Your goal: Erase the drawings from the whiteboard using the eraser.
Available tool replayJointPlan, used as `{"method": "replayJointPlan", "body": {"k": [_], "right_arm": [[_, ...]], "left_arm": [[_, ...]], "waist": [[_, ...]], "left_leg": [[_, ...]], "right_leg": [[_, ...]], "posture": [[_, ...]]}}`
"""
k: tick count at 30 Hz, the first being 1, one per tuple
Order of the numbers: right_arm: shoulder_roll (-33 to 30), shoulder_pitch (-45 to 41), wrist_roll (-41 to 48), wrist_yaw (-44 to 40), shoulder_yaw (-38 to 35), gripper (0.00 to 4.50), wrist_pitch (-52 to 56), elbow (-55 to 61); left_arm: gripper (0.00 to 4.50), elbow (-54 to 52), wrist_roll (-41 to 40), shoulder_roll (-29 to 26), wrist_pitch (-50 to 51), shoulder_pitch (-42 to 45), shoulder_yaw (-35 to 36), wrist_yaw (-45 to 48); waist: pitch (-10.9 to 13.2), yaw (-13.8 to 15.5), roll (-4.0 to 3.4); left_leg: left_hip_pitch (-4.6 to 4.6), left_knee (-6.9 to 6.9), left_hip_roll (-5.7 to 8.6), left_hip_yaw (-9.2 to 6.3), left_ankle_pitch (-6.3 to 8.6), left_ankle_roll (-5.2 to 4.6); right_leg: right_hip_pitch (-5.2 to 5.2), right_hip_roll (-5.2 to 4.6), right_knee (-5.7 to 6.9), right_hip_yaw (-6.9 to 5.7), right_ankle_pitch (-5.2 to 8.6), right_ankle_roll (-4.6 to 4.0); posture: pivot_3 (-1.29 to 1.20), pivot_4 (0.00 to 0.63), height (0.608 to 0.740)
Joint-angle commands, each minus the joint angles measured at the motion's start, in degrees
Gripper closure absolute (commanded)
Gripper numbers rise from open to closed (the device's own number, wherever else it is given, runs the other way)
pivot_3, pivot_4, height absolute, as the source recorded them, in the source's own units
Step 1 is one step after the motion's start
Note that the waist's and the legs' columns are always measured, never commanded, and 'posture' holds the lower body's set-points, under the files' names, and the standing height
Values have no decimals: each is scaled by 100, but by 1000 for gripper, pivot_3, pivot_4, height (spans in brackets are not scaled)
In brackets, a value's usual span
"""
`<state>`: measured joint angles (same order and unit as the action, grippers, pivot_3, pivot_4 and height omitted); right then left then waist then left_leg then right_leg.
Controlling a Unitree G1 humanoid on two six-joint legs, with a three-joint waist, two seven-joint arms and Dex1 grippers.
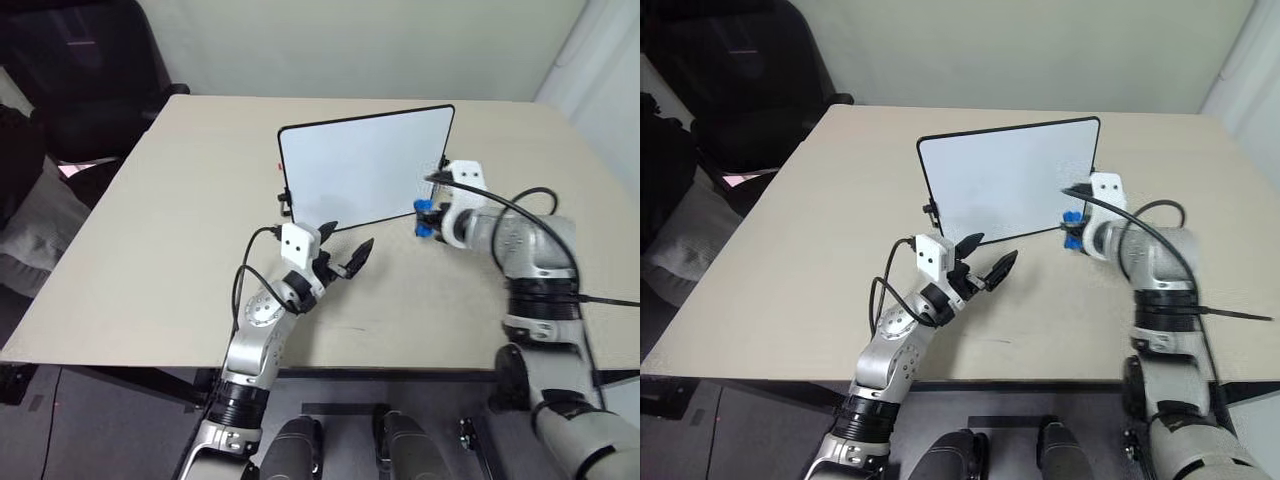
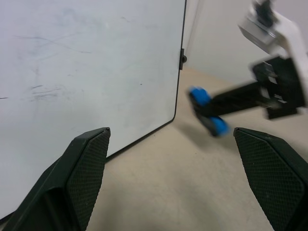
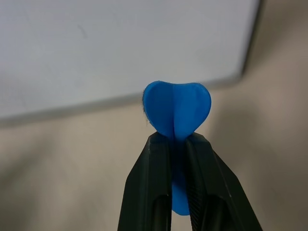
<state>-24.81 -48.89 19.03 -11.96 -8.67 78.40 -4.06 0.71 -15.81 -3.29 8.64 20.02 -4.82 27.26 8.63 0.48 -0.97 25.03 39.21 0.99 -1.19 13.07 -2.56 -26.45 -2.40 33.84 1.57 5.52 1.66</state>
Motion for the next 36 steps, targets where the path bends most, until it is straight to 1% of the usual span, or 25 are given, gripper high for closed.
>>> {"method": "replayJointPlan", "body": {"k": [1, 2, 6, 8, 9, 11, 13, 14, 16, 20, 21, 25, 27, 29, 36], "right_arm": [[-823, 181, 172, -410, 166, 4336, 732, 506], [-1041, 270, 223, -510, 166, 4336, 893, 554], [-1559, 654, 333, -740, 195, 4336, 1268, 664], [-1679, 853, 331, -800, 203, 4336, 1326, 660], [-1688, 921, 331, -817, 180, 4336, 1332, 677], [-1663, 1003, 340, -841, 114, 3669, 1339, 714], [-1630, 1079, 324, -822, 54, 3107, 1285, 767], [-1649, 1160, 275, -791, 44, 2693, 1146, 836], [-1694, 1323, 203, -767, -10, 2025, 787, 1069], [-1806, 1820, 54, -842, -285, 2025, -593, 1813], [-1763, 1997, 41, -889, -438, 2025, -1073, 2021], [-1014, 2569, 551, -1025, -1483, 2025, -2326, 2914], [-627, 2719, 803, -942, -1777, 2025, -2532, 3178], [-409, 2764, 1028, -895, -1906, 2025, -2490, 3263], [-321, 2900, 1115, -840, -1672, 2025, -2424, 3277]], "left_arm": [[0, -88, -7, 54, -109, 36, -46, 24], [0, -82, -7, 67, -111, 32, -56, 24], [0, -58, -26, 110, -116, 19, -82, 47], [0, -25, -30, 140, -129, 29, -100, 56], [0, -15, -31, 152, -136, 30, -106, 65], [0, 17, -24, 185, -155, 40, -126, 79], [0, 44, -9, 213, -170, 52, -145, 73], [0, 55, 2, 226, -180, 56, -152, 67], [0, 57, 18, 235, -199, 52, -157, 57], [0, 19, 24, 221, -214, 24, -157, 39], [0, 11, 21, 218, -212, 17, -158, 40], [0, -58, 16, 205, -178, -31, -181, 35], [0, -120, 1, 185, -140, -67, -179, 33], [0, -154, -20, 164, -112, -86, -167, 36], [0, -313, -42, 59, -25, -190, -123, 2]], "waist": [[0, 16, 0], [0, 14, 0], [0, -8, 0], [0, -16, 0], [0, -21, 0], [0, -32, -1], [0, -32, -1], [0, -29, -1], [0, -29, -1], [1, -17, -4], [1, -19, -4], [0, -12, -4], [0, -13, -4], [0, -19, -4], [0, -18, -4]], "left_leg": [[-1, -1, 0, 1, 0, 1], [-2, -1, 1, 0, 1, 1], [-16, -5, 0, 1, 3, 6], [-20, -7, -2, 0, -4, 4], [-23, -7, -3, 0, -8, 4], [-32, -9, -2, 1, -16, 1], [-46, -11, -1, 2, -24, -7], [-59, -11, -2, -2, -26, -9], [-77, -11, -2, -3, -27, -10], [-75, -8, 3, -4, -26, -11], [-74, -8, 4, -4, -25, -11], [-76, -11, 5, -8, -11, -15], [-76, -13, 4, -8, -2, -19], [-74, -9, 6, -5, 5, -24], [-78, -4, 11, -5, 12, -33]], "right_leg": [[2, -1, 0, 1, 0, 0], [3, -1, 0, 1, 2, 3], [5, 2, 9, 5, 3, 6], [6, 3, 12, 5, 32, 55], [7, 4, 15, 5, 32, 61], [14, 4, 17, 7, 25, 67], [30, 4, 16, 10, 21, 72], [48, 4, 14, 9, 20, 73], [73, 4, 10, 10, 21, 73], [78, 3, 3, 15, 22, 75], [78, 3, 3, 16, 23, 76], [82, 3, -3, 17, 30, 86], [82, 5, -4, 15, 39, 95], [81, 5, -6, 17, 43, 100], [93, 3, -17, 21, 44, 102]], "posture": [[0, 150, 740], [0, 150, 740], [0, 150, 740], [0, 150, 740], [0, 150, 740], [0, 150, 740], [0, 150, 740], [0, 150, 740], [0, 150, 740], [0, 150, 740], [0, 150, 740], [0, 150, 740], [0, 150, 740], [0, 150, 740], [0, 150, 740]]}}
